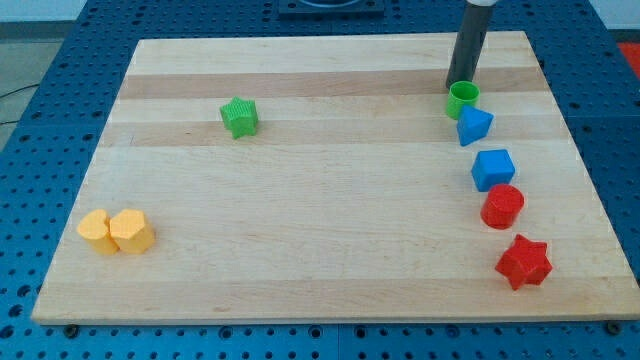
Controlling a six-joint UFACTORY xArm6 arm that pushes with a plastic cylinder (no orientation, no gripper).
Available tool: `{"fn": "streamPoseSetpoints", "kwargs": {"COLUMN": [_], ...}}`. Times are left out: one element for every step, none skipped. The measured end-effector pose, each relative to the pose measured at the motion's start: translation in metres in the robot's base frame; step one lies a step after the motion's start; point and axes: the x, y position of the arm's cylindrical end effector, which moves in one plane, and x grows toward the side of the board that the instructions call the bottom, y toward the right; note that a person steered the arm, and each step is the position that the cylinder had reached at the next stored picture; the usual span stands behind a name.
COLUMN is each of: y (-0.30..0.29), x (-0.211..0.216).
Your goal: Move the green star towards center of the board
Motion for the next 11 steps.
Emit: {"fn": "streamPoseSetpoints", "kwargs": {"y": [-0.015, -0.048, -0.118, -0.141, -0.233, -0.312, -0.317, -0.293, -0.277, -0.269, -0.246], "x": [0.015, 0.012, 0.044, 0.13, 0.145, 0.107, 0.076, 0.049, 0.028, 0.021, 0.021]}}
